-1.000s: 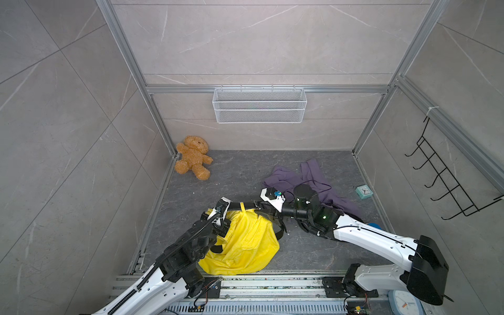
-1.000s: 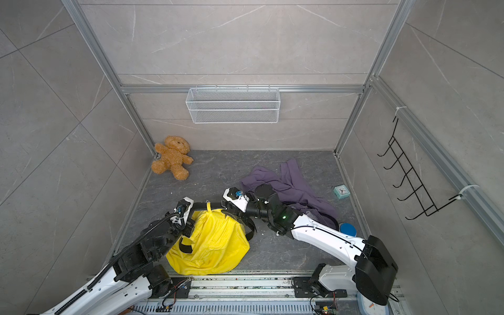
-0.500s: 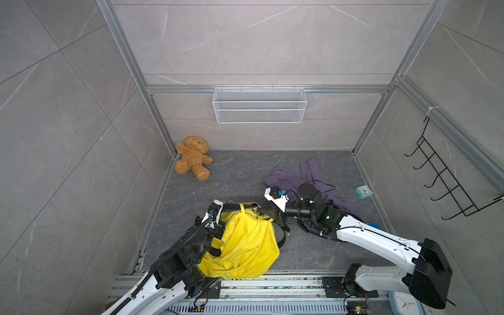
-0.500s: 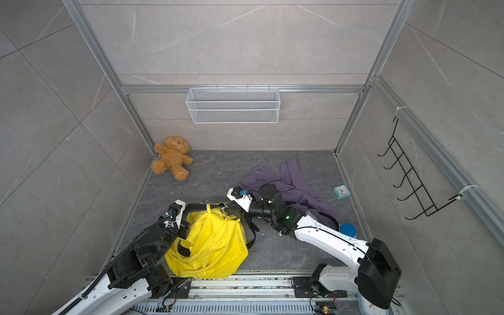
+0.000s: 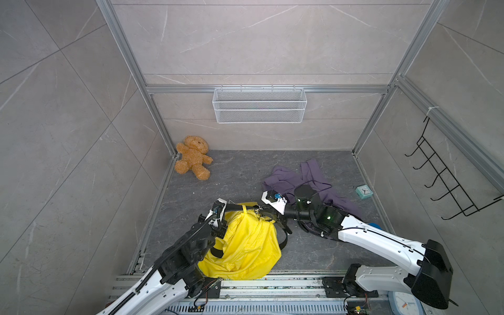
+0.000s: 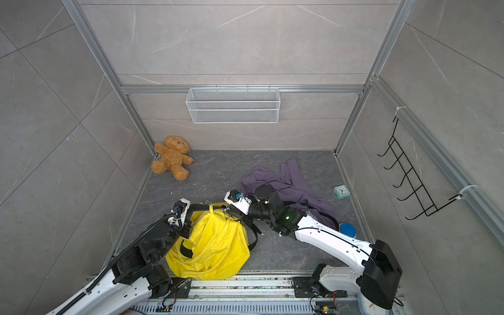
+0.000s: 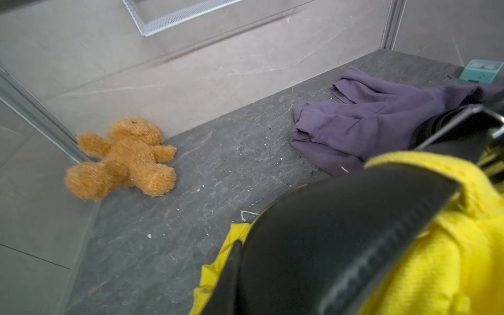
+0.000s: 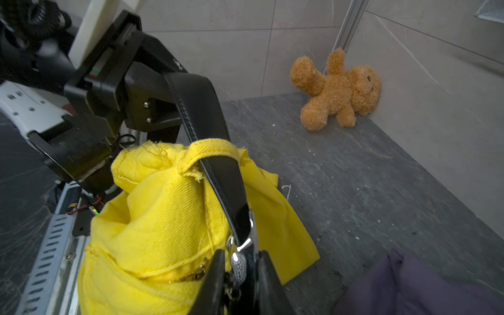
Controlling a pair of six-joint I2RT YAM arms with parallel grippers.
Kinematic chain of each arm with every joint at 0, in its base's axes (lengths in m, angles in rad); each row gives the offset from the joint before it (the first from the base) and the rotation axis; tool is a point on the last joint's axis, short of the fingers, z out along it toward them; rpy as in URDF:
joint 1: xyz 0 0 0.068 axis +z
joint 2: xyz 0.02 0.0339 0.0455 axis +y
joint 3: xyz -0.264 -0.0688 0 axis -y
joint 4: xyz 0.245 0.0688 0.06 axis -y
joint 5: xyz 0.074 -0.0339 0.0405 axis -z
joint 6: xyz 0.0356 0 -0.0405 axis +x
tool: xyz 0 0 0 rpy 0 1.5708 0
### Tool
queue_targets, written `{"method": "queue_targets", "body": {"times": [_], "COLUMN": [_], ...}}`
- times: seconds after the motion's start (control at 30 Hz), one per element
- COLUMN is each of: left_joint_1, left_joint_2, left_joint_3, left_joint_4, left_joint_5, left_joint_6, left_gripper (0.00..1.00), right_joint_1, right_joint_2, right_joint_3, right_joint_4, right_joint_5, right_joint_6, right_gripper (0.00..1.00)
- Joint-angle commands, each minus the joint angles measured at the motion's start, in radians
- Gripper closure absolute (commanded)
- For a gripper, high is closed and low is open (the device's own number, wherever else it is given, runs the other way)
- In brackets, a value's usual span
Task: Remove the belt from the trousers
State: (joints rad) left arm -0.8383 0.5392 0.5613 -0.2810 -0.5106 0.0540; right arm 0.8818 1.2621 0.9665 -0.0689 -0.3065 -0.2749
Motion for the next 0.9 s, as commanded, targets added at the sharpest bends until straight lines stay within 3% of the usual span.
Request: {"method": "queue_targets", "body": {"times": [0.0,0.13,0.33,0.43,0.5,0.57,0.63,0.77,0.87], "left_joint_1": [0.004,0.004,0.004,0.005,0.005,0.004,0.004,0.005,0.005], "left_joint_2": [0.107,0.194,0.266,0.296,0.306,0.277,0.224,0.166,0.140], "left_joint_3": [0.080,0.123,0.177,0.200,0.205,0.178,0.133,0.104,0.088], "left_joint_4": [0.091,0.139,0.137,0.138,0.141,0.192,0.273,0.345,0.385], "left_joint_5": [0.077,0.143,0.215,0.260,0.271,0.275,0.275,0.308,0.336], "left_joint_6": [0.005,0.083,0.152,0.184,0.189,0.182,0.170,0.132,0.119], "left_gripper": [0.60,0.45,0.48,0.68,1.00,1.00,1.00,1.00,1.00], "right_joint_1": [0.044,0.056,0.061,0.062,0.062,0.060,0.055,0.012,-0.020], "right_joint_2": [0.012,0.005,-0.004,-0.004,-0.006,-0.006,-0.004,0.014,0.036], "right_joint_3": [0.113,0.138,0.155,0.150,0.143,0.138,0.117,0.076,0.062], "right_joint_4": [-0.119,-0.162,-0.197,-0.199,-0.197,-0.195,-0.191,-0.121,-0.054], "right_joint_5": [0.142,0.167,0.172,0.173,0.173,0.165,0.146,0.004,-0.073], "right_joint_6": [-0.108,-0.137,-0.162,-0.158,-0.145,-0.132,-0.124,-0.059,-0.023], "right_gripper": [1.00,1.00,1.00,1.00,1.00,0.86,0.59,0.42,0.36]}}
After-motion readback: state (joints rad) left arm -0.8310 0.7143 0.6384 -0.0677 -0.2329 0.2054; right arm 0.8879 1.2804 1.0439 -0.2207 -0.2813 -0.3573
